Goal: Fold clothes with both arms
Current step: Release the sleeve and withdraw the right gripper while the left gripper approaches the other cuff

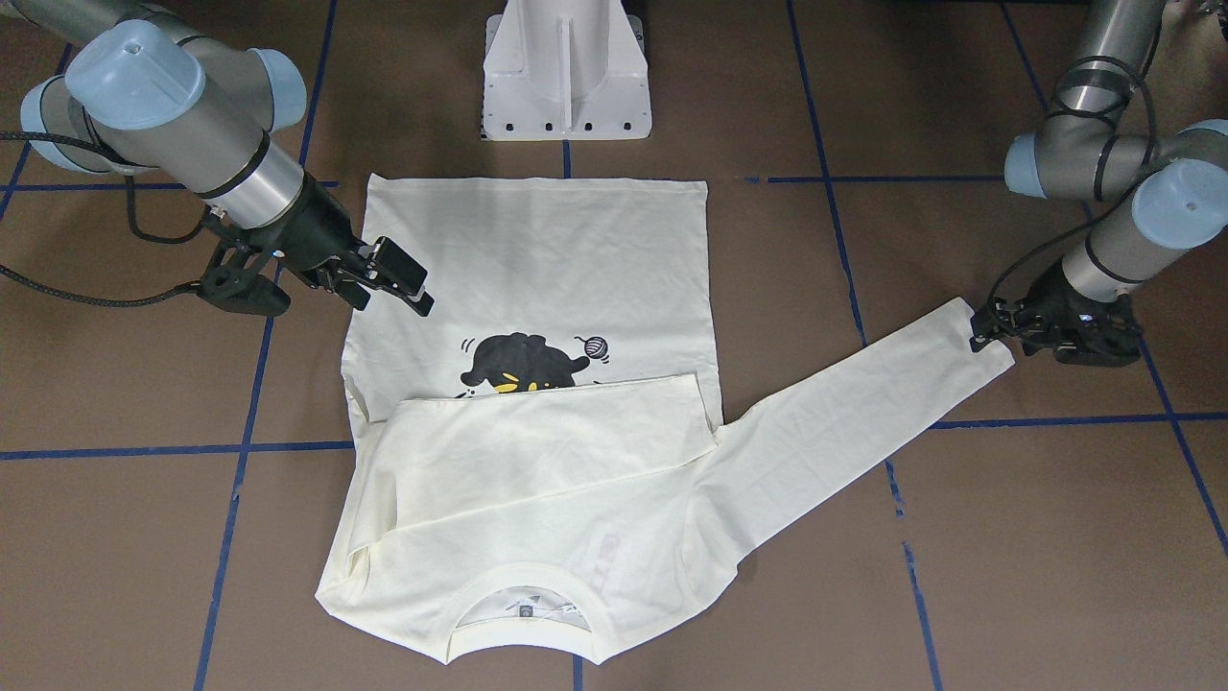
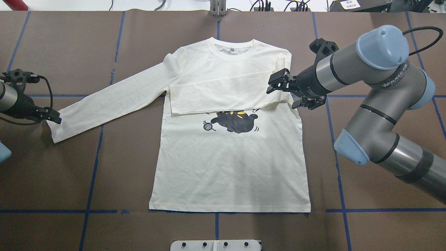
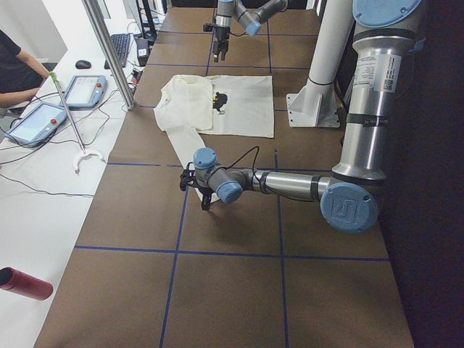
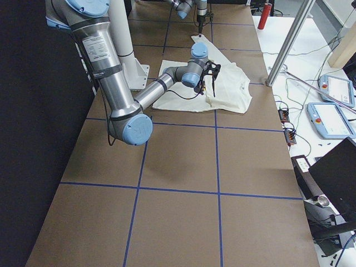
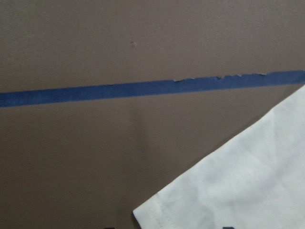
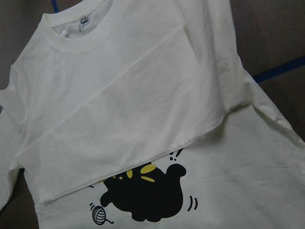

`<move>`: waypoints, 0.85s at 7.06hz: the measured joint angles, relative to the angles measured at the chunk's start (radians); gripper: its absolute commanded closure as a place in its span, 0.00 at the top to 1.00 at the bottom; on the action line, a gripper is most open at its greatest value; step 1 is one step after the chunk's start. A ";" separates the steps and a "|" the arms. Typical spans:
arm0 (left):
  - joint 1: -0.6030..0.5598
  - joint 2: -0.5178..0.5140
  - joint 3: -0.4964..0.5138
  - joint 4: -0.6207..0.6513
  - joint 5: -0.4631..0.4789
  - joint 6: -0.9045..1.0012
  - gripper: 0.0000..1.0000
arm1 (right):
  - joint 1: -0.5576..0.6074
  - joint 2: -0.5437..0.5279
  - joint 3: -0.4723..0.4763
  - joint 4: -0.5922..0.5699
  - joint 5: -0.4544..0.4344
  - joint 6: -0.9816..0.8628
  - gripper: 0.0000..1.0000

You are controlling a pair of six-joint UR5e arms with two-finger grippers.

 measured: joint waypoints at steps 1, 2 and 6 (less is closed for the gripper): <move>0.002 -0.004 0.004 0.000 0.000 0.003 0.00 | 0.000 -0.001 0.000 0.000 -0.001 0.000 1.00; 0.003 -0.010 0.004 0.002 -0.001 0.005 0.00 | -0.001 -0.001 0.000 0.000 -0.003 0.000 1.00; 0.002 -0.026 -0.102 0.048 -0.043 -0.020 0.00 | 0.007 -0.015 0.012 0.000 0.001 -0.002 1.00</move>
